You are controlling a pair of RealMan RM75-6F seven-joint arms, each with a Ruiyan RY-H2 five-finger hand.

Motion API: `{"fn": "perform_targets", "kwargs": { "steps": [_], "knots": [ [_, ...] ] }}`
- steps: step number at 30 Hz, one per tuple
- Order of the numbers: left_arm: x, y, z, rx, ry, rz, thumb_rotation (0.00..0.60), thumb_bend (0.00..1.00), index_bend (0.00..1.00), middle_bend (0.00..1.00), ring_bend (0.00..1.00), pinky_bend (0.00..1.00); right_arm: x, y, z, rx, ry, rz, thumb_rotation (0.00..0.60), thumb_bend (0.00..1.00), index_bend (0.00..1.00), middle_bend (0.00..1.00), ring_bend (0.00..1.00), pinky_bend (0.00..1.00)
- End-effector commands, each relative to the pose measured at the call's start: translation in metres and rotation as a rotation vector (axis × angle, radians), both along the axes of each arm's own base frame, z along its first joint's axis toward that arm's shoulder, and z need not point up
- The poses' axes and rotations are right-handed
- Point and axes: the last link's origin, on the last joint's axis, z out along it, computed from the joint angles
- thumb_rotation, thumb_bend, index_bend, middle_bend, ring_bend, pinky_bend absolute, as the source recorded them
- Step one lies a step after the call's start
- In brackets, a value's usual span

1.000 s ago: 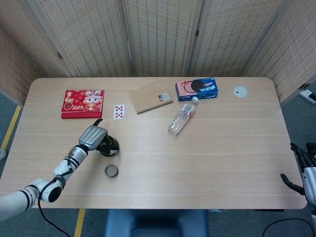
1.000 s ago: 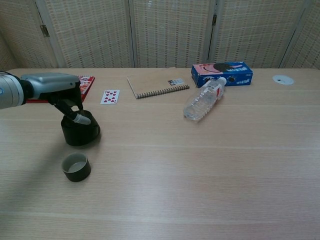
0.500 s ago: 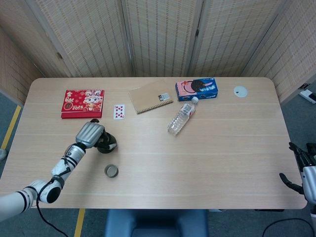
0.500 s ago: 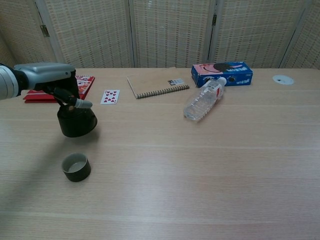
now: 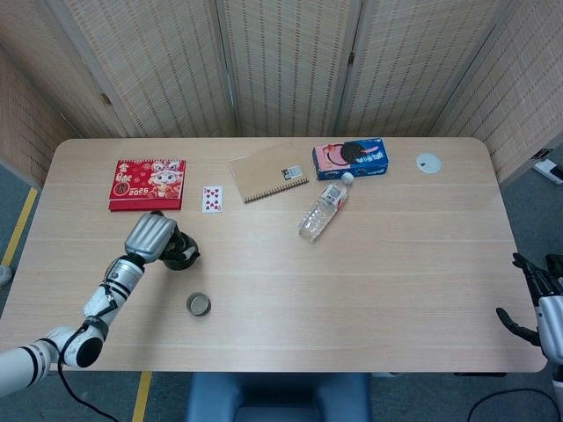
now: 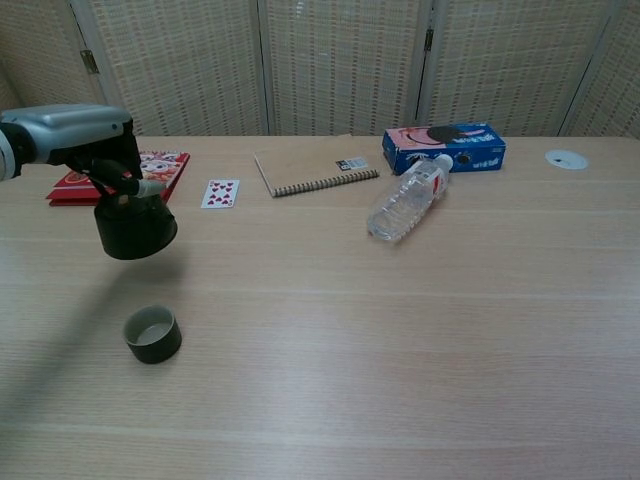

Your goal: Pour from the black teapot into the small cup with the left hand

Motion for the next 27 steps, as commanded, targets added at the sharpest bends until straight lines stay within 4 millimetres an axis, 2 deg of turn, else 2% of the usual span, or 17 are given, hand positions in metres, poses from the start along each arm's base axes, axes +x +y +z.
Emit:
{"fn": "perform_targets", "kwargs": {
  "steps": [1, 12, 16, 27],
  "knots": [
    [-0.001, -0.002, 0.003, 0.009, 0.006, -0.005, 0.412, 0.39, 1.00, 1.00, 0.97, 0.37, 0.000, 0.000, 0.000, 0.001, -0.001, 0.001, 0.600, 0.24, 0.09, 0.26, 0.27, 0.03],
    [-0.003, -0.008, 0.009, 0.025, 0.020, -0.003, 0.424, 0.41, 1.00, 1.00, 0.98, 0.44, -0.002, 0.000, -0.001, 0.007, -0.006, 0.001, 0.600, 0.24, 0.09, 0.26, 0.27, 0.03],
    [-0.003, -0.009, 0.009, 0.026, 0.028, -0.007, 0.462, 0.44, 1.00, 1.00, 0.98, 0.47, -0.002, 0.001, -0.001, 0.007, -0.005, -0.002, 0.600, 0.24, 0.09, 0.26, 0.27, 0.03],
    [-0.001, -0.019, 0.013, 0.030, 0.040, -0.032, 0.517, 0.47, 1.00, 1.00, 0.99, 0.51, -0.001, 0.002, 0.000, 0.006, -0.007, -0.004, 0.600, 0.24, 0.09, 0.26, 0.27, 0.03]
  ]
}}
